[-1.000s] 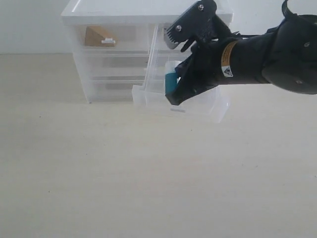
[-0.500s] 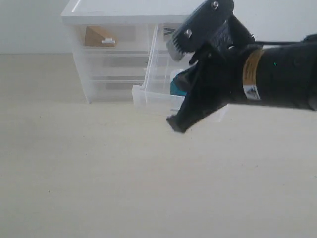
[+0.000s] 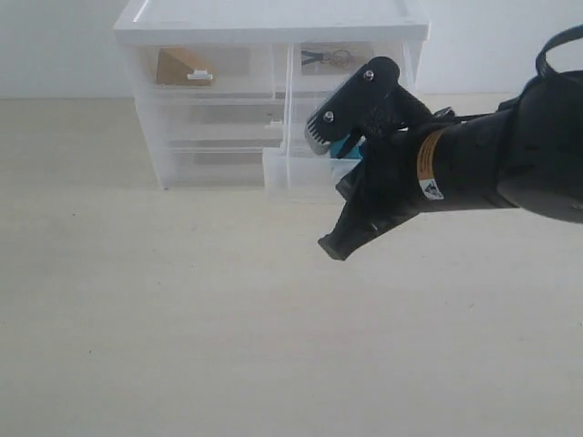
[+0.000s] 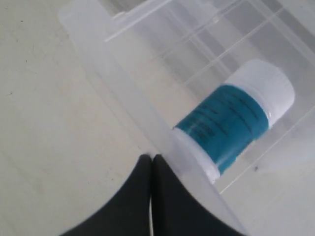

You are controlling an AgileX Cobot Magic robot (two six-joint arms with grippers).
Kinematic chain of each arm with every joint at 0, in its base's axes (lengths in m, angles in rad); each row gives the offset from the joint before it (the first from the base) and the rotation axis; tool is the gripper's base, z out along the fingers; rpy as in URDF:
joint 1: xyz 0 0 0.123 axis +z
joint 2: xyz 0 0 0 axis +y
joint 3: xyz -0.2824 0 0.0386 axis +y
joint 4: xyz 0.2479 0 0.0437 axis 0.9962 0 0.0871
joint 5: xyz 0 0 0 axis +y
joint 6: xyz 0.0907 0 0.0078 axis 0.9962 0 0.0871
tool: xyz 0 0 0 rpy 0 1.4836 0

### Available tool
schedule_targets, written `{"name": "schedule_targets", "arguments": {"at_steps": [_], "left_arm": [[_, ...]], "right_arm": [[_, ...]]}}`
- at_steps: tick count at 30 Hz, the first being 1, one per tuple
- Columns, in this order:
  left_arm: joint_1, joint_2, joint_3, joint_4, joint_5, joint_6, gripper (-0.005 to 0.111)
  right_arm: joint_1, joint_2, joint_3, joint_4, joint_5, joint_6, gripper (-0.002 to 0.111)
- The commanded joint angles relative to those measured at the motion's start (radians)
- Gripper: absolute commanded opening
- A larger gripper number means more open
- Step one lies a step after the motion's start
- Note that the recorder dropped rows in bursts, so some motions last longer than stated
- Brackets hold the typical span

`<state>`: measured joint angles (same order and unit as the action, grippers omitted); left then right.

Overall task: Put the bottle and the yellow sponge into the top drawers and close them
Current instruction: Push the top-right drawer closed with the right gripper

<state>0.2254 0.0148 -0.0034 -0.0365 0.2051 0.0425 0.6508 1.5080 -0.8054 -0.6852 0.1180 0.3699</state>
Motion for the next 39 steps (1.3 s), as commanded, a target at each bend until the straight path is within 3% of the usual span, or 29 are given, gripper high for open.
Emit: {"name": "schedule_targets", "arguments": {"at_steps": [1,15,21,25,32,39], "left_arm": [[-0.002,0.004,0.003,-0.007,-0.004,-0.009,0.004],[-0.002,0.004,0.003,-0.007,-0.004,-0.009,0.004],[-0.002,0.004,0.003,-0.007,-0.004,-0.009,0.004],[-0.002,0.004,0.003,-0.007,-0.004,-0.009,0.004],[-0.002,0.004,0.003,-0.007,-0.004,-0.009,0.004],[-0.002,0.004,0.003,-0.007,-0.004,-0.009,0.004]], "right_arm": [[-0.014,0.001,-0.059,-0.023,0.03,-0.011,0.0],[-0.014,0.029,-0.214,-0.116,0.17,-0.004,0.0],[0.022,0.025,-0.2,0.063,0.335,-0.109,0.0],[0.058,-0.002,-0.138,0.043,0.369,-0.137,0.0],[-0.012,-0.01,-0.14,-0.113,0.274,0.028,0.0],[-0.063,-0.01,-0.18,-0.183,0.297,0.092,0.0]]}}
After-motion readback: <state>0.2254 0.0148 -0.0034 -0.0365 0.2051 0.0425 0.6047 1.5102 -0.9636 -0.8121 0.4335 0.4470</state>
